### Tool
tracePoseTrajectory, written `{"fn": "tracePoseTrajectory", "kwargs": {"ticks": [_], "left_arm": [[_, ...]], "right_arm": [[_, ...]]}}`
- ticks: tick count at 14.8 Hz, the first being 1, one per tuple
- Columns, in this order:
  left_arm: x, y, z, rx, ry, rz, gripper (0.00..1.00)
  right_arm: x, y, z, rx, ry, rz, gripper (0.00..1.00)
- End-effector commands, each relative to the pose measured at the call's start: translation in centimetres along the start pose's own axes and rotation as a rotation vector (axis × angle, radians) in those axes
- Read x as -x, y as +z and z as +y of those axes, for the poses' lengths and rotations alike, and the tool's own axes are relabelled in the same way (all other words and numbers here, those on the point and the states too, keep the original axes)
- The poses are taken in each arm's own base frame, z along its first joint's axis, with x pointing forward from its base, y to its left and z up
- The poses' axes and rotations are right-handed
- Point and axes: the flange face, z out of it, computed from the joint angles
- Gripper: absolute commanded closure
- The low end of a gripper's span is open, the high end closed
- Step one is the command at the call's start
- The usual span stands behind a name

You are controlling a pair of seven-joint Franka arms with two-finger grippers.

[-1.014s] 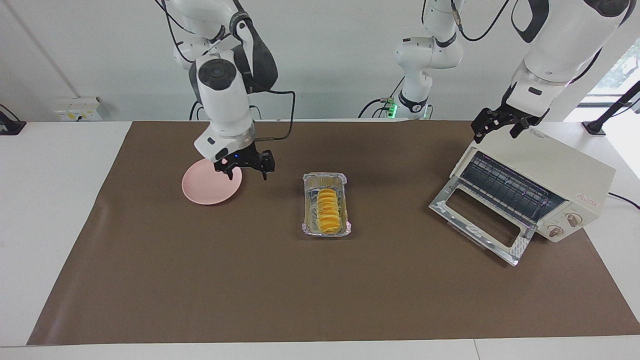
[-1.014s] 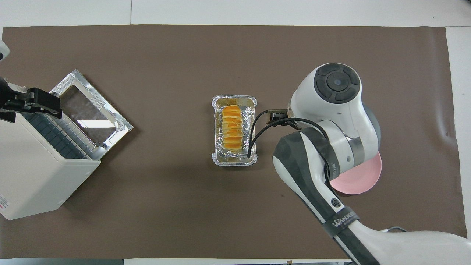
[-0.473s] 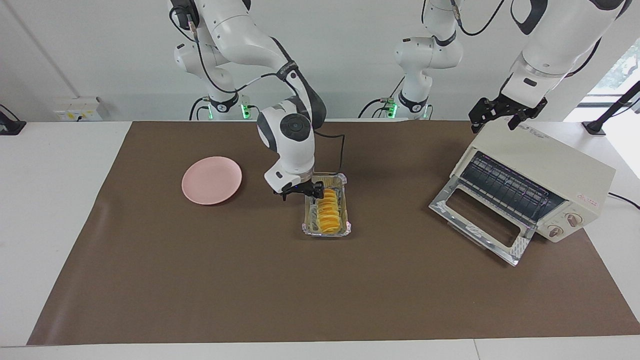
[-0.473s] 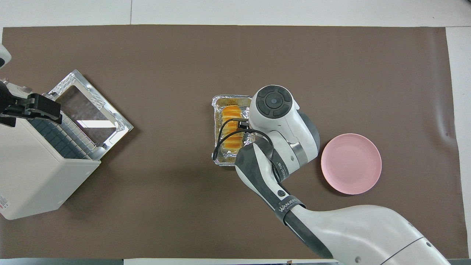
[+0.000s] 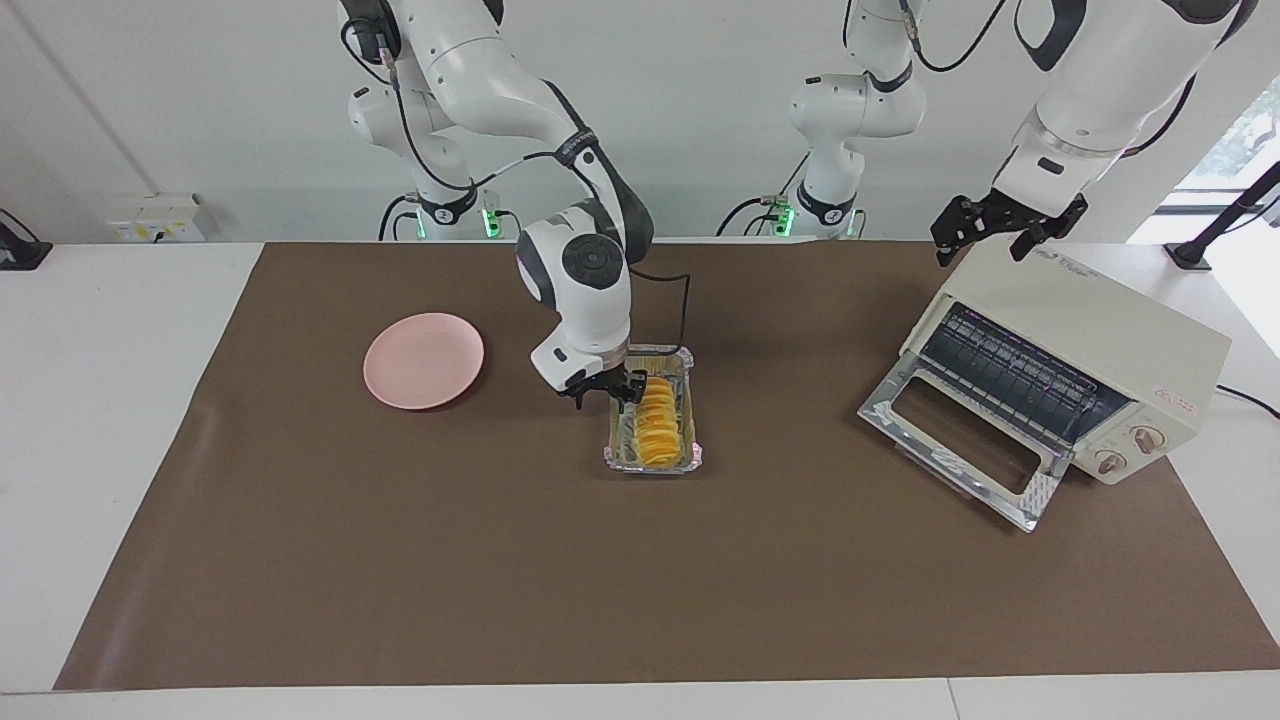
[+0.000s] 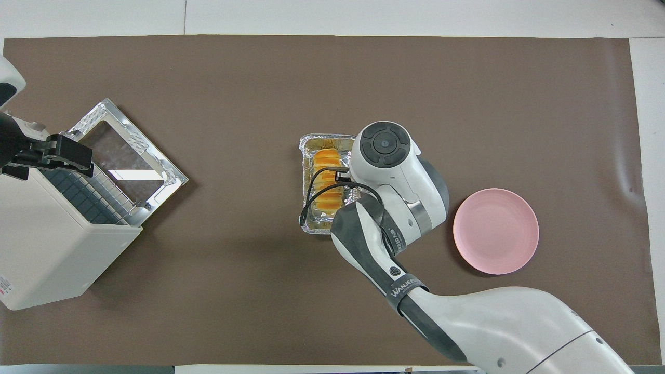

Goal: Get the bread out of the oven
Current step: 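Grasp the foil tray edge with the right gripper, then drag the foil tray with the right gripper beyond the pink plate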

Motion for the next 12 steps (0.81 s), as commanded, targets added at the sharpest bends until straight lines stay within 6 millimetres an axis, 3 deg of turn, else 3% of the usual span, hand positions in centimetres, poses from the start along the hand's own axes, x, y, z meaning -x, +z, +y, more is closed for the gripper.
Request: {"fn": "tracePoseTrajectory", "kwargs": {"ticks": [1, 10, 12], "left_arm": [[1.2, 1.3, -0.3, 0.020, 0.005, 0.027, 0.00], [1.6, 1.4, -0.1, 0.020, 0.008, 0.033, 0.00], [1.6, 1.5, -0.5, 0.020, -0.001, 0.028, 0.00]], "right_arm": [[0.8, 0.5, -1.2, -0.022, -0.023, 0.036, 1.00], [0.4, 0.4, -0.8, -0.019, -0.064, 0.038, 1.00], [-0.3, -0.8, -0.4, -0.017, -0.055, 0.040, 1.00]]}}
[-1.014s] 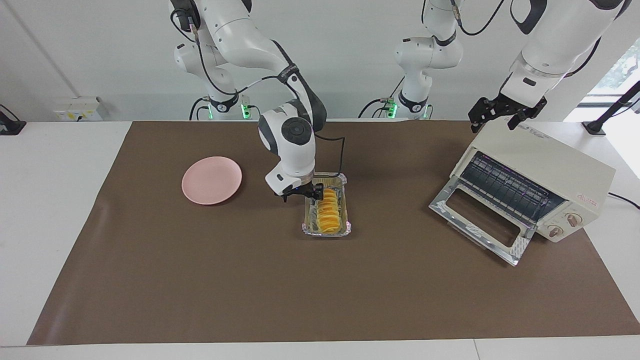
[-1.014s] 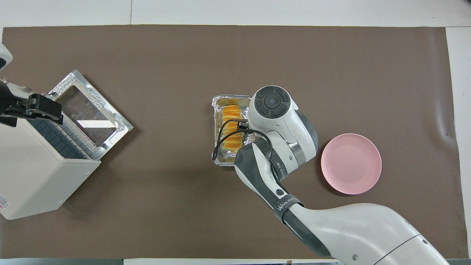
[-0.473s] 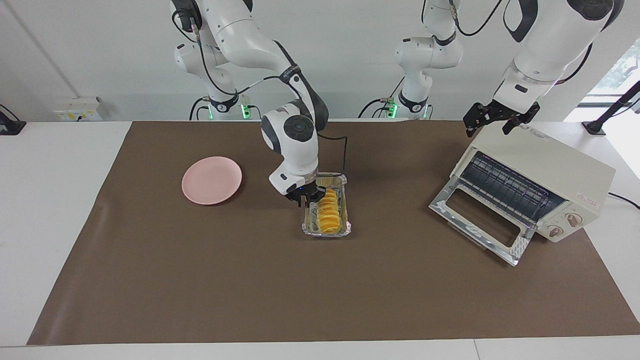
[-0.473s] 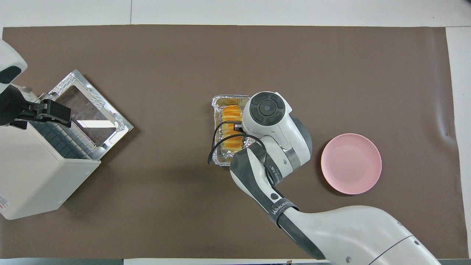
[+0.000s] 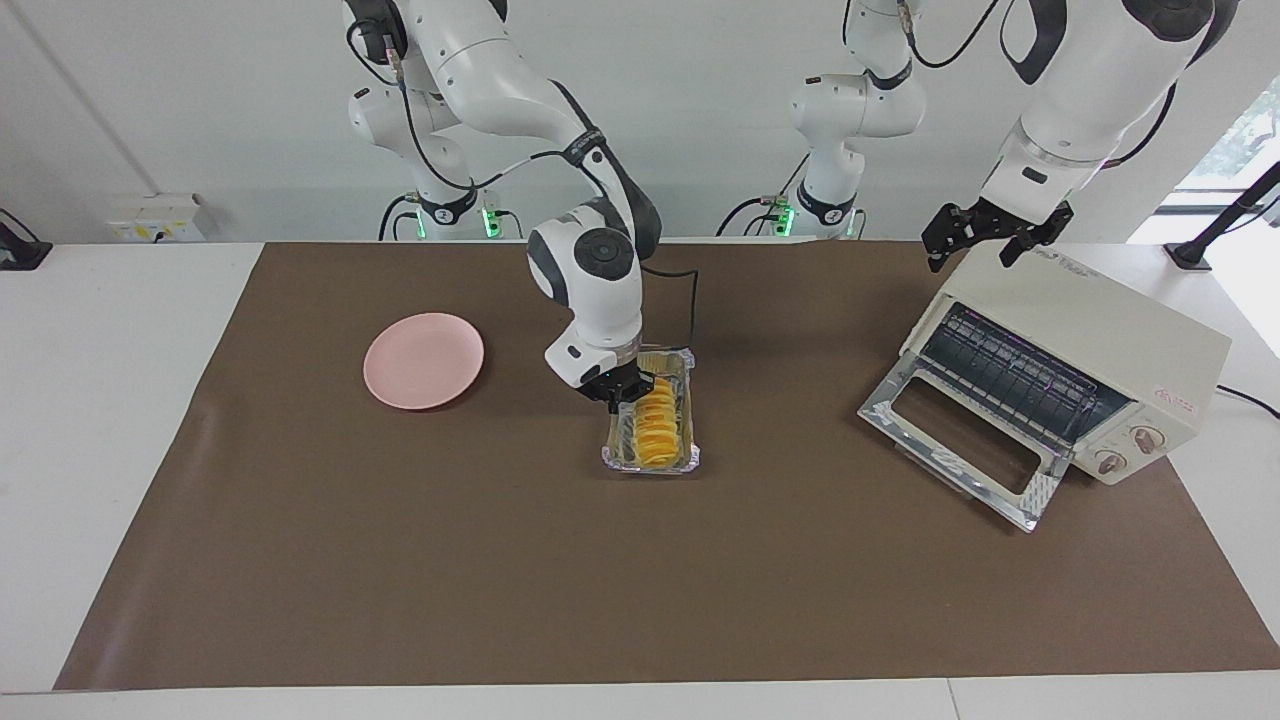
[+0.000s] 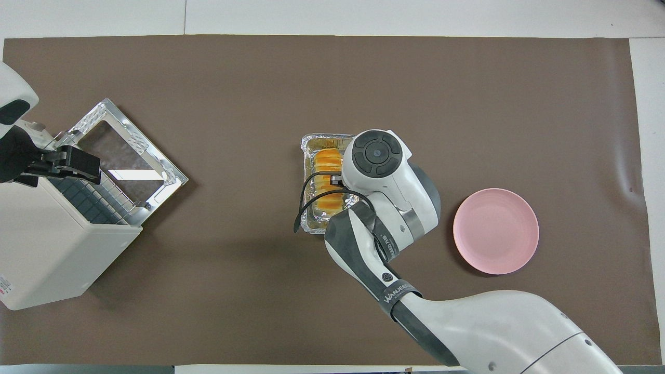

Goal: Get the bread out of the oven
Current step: 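Drag the foil tray with the right gripper beyond the pink plate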

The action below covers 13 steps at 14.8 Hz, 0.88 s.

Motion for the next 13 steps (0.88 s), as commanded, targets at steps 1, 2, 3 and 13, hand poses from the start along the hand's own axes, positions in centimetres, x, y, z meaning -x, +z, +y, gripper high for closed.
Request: {"fn": "tracePoseTrajectory", "kwargs": {"ticks": [1, 2, 3, 13], "left_arm": [[0.7, 0.0, -0.9, 0.020, -0.012, 0.015, 0.00], [0.7, 0.0, -1.1, 0.021, -0.018, 0.015, 0.00], [0.7, 0.0, -1.2, 0.021, -0.019, 0.015, 0.00], [0.7, 0.0, -1.2, 0.019, -0.018, 0.015, 0.00]], "right_arm": [[-1.9, -2.5, 1.5, 0.007, -0.005, 0.008, 1.00], [-3.3, -4.6, 2.9, 0.003, 0.000, 0.005, 1.00], [-4.8, -6.3, 4.5, -0.007, 0.002, 0.001, 1.00], [-14.7, -7.4, 27.8, -0.052, -0.139, 0.041, 1.00]]}}
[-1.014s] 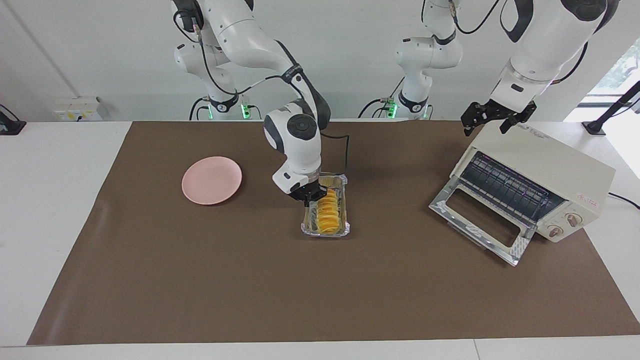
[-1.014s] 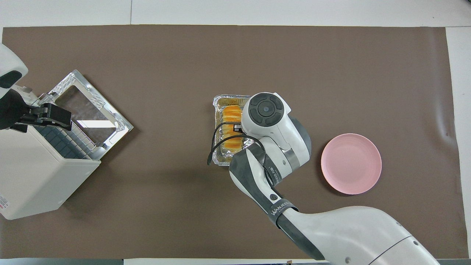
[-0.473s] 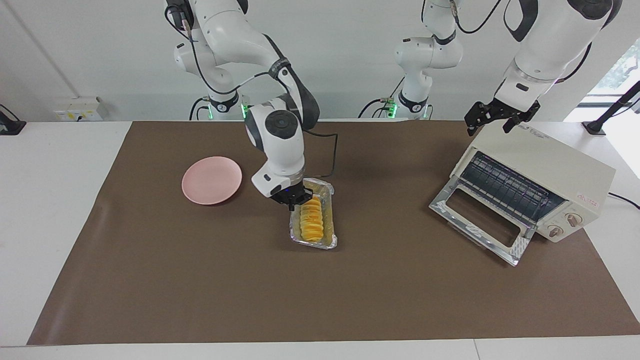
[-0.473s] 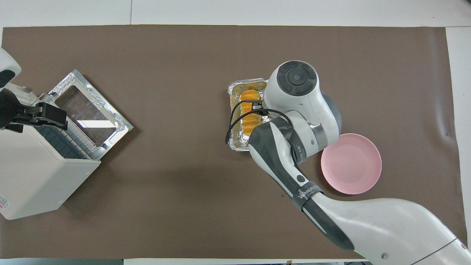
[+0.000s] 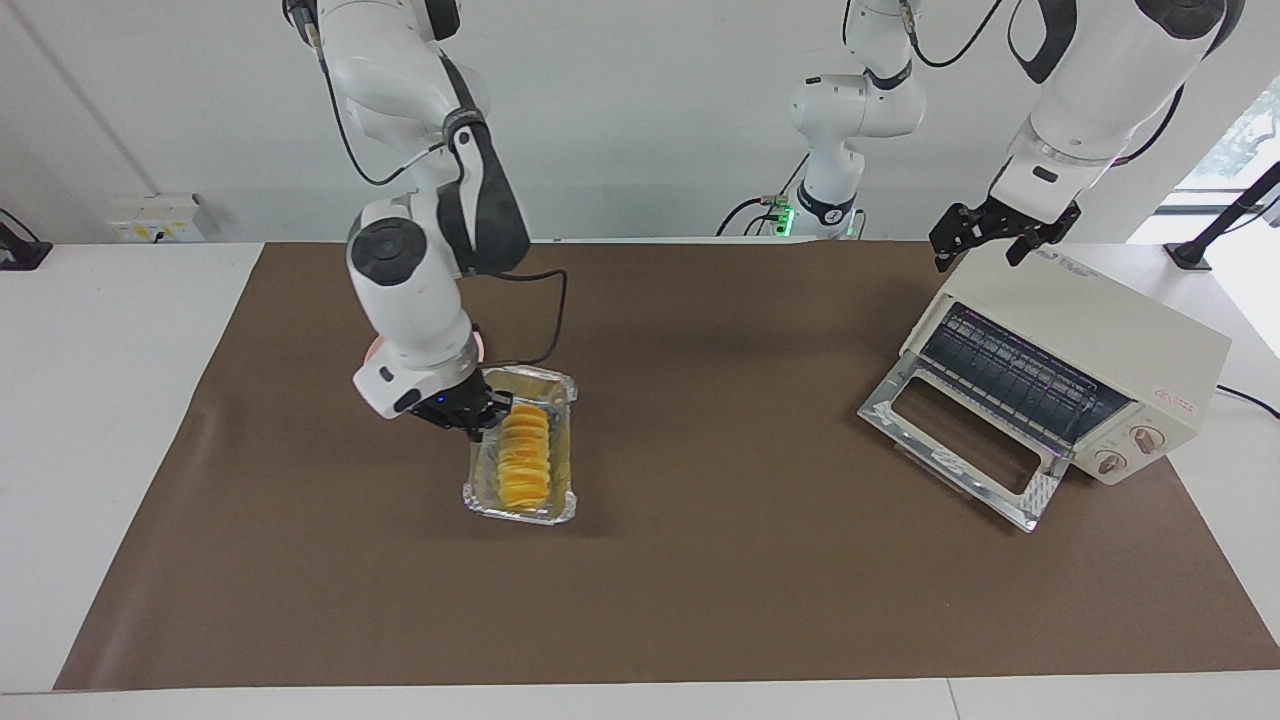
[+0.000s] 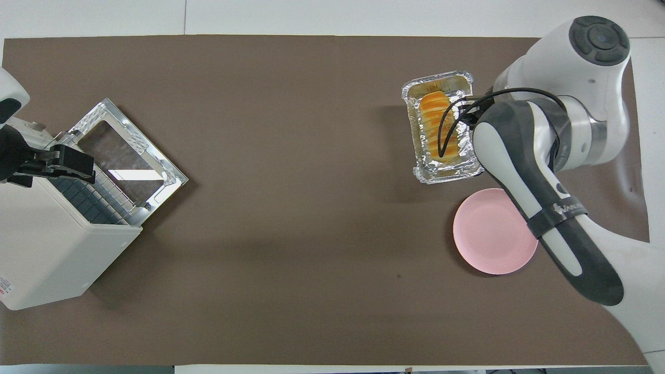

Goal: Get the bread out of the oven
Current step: 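Drag the foil tray with the right gripper beyond the pink plate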

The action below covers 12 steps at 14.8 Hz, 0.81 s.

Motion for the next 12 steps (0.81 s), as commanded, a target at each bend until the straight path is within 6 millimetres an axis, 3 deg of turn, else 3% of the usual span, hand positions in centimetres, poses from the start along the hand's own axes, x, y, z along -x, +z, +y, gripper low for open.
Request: {"fn": "tracePoseTrajectory", "kwargs": {"ticks": [1, 2, 6, 7, 12], "left_arm": [[0.7, 0.0, -0.3, 0.017, -0.003, 0.015, 0.00], [0.7, 0.0, -0.3, 0.017, -0.003, 0.015, 0.00], [0.7, 0.0, -0.3, 0.019, -0.002, 0.015, 0.00], [0.7, -0.1, -0.3, 0.019, -0.002, 0.017, 0.00], [0.8, 0.0, -0.3, 0.017, -0.001, 0.015, 0.00]], "right_arm": [[-1.0, 2.6, 4.2, -0.020, -0.031, 0.026, 1.00], [-1.1, 2.8, 5.7, -0.020, -0.031, 0.033, 1.00], [-1.9, 5.0, 8.2, -0.093, -0.004, 0.056, 1.00], [-2.1, 5.7, 9.9, -0.103, 0.013, 0.059, 1.00], [-2.4, 6.5, 10.9, -0.143, -0.063, 0.108, 1.00]]}}
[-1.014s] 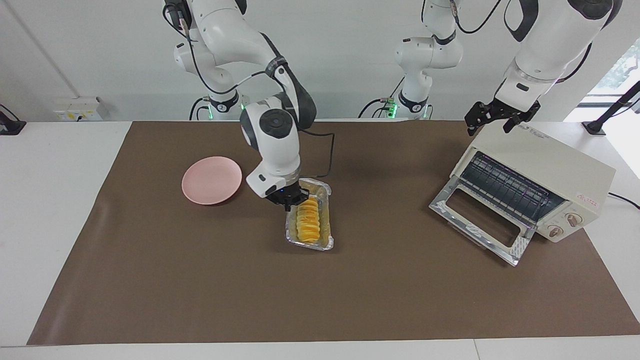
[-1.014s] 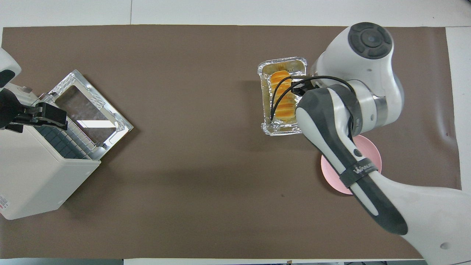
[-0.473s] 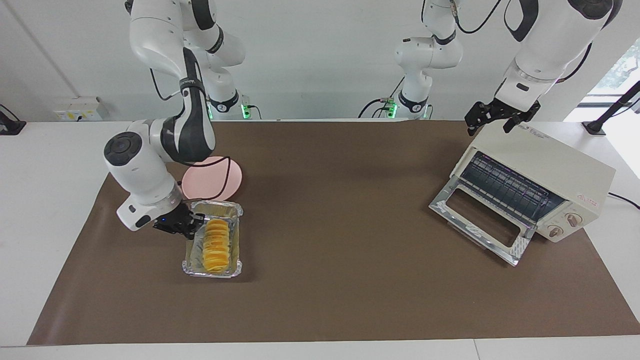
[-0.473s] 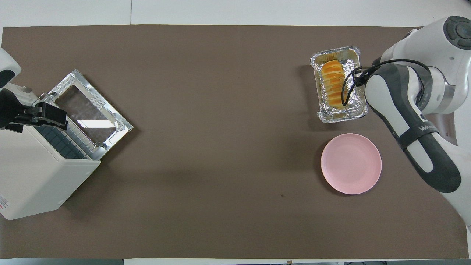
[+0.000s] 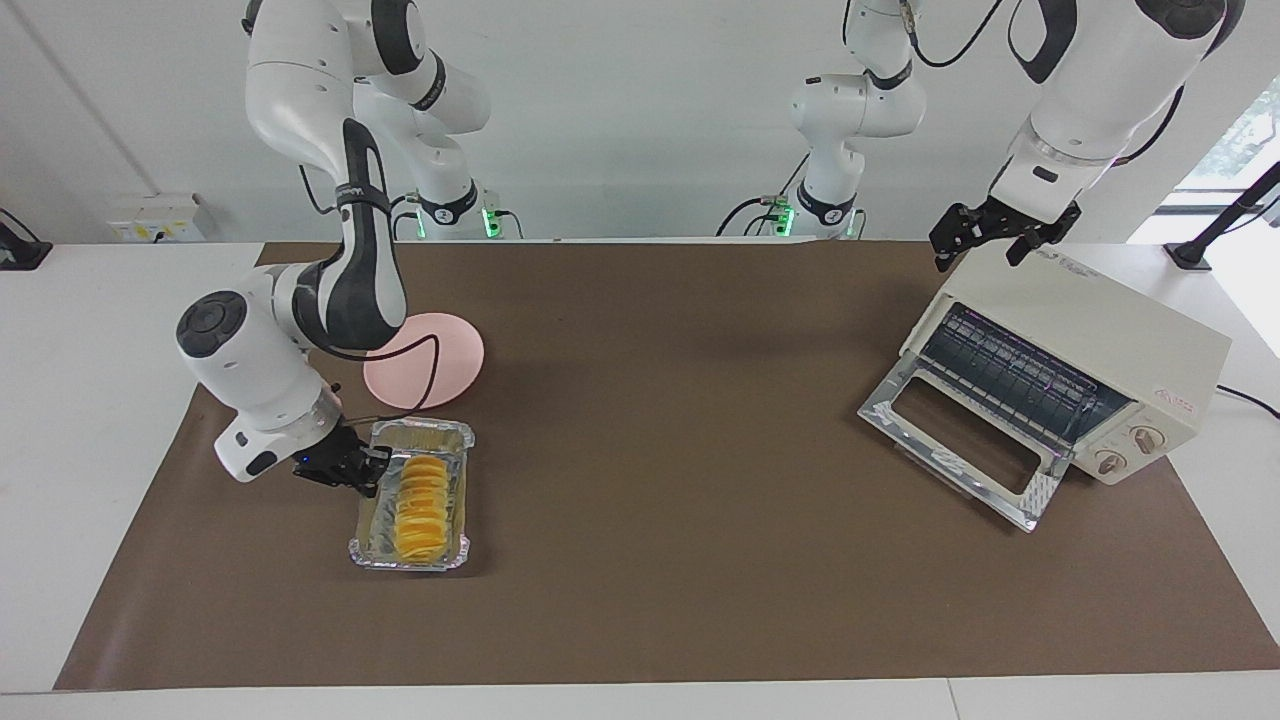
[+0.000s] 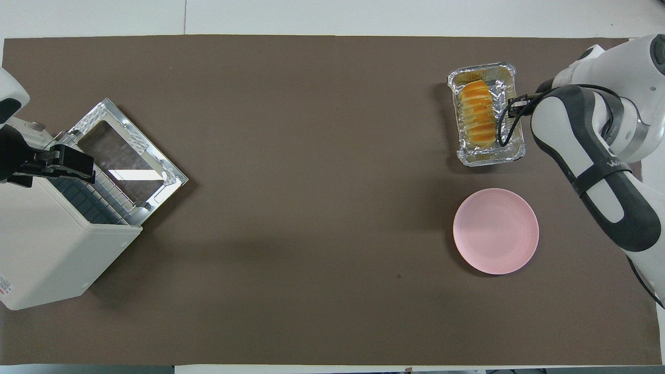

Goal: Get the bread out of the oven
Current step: 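Drag the foil tray with the right gripper beyond the pink plate, then grasp the bread slices in the tray with the right gripper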

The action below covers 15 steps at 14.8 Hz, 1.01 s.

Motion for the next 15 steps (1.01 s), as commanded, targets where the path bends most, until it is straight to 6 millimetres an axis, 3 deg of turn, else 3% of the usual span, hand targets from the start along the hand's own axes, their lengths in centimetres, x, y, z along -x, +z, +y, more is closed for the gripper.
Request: {"fn": "tracePoseTrajectory", "kwargs": {"ticks": [1, 4, 5, 6, 7, 10, 13, 15], "left_arm": [[0.7, -0.1, -0.3, 0.019, -0.004, 0.016, 0.00], [0.7, 0.0, -0.3, 0.017, -0.004, 0.015, 0.00], [0.7, -0.1, -0.3, 0.018, -0.003, 0.017, 0.00], [0.7, -0.1, -0.3, 0.018, -0.003, 0.017, 0.00], [0.7, 0.0, -0.3, 0.017, -0.003, 0.015, 0.00], [0.7, -0.1, -0.3, 0.018, -0.004, 0.017, 0.00], [0.7, 0.0, -0.3, 0.017, -0.003, 0.015, 0.00], [0.7, -0.1, -0.3, 0.018, -0.003, 0.017, 0.00]], "right_arm": [[-0.2, 0.2, 0.1, -0.049, -0.024, 0.026, 1.00], [0.1, 1.0, 0.0, -0.048, -0.046, 0.036, 1.00], [0.4, 1.5, 0.1, -0.045, -0.041, 0.040, 0.60], [0.6, 1.8, 0.2, -0.042, -0.044, 0.044, 0.15], [0.5, 1.8, 0.2, -0.040, -0.045, 0.046, 0.00], [0.5, 1.1, 0.1, -0.036, -0.051, 0.033, 0.00], [0.1, -1.3, -0.7, -0.002, -0.108, -0.055, 0.00], [-0.6, -2.2, -2.5, 0.055, -0.105, -0.087, 0.00]]}}
